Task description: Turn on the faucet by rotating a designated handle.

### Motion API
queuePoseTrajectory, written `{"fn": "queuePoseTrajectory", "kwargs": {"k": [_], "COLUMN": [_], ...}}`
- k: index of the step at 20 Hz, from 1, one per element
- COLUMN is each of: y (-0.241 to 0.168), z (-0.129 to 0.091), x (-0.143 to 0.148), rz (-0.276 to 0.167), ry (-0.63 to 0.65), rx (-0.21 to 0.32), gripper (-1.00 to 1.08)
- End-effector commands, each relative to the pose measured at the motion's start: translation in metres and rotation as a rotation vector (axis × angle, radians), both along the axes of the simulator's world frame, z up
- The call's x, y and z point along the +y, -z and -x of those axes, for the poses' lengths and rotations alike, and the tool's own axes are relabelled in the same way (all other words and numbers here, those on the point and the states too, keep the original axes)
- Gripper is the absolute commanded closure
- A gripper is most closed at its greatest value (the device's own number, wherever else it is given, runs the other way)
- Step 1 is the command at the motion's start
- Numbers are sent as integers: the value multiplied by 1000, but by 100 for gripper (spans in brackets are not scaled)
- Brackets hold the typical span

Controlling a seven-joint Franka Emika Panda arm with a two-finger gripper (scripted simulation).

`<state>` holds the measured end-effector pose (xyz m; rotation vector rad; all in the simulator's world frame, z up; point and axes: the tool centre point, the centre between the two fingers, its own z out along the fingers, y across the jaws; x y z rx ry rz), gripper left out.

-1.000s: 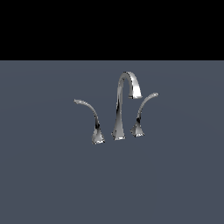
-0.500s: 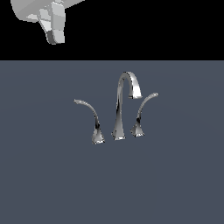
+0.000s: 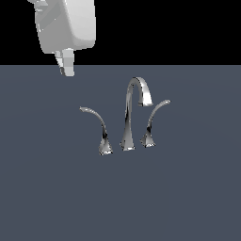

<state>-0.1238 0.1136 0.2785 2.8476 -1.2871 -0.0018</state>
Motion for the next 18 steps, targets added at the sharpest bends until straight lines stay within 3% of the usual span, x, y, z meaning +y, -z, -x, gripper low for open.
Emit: {"fn": "queuePoseTrajectory", "kwargs": {"k": [1,18], "y": [12,84], "z": [-10,-74], "x": [2,1], "rz": [-3,-12], "ry": [51,356], "rx": [-2,-9], "gripper": [108,108]}}
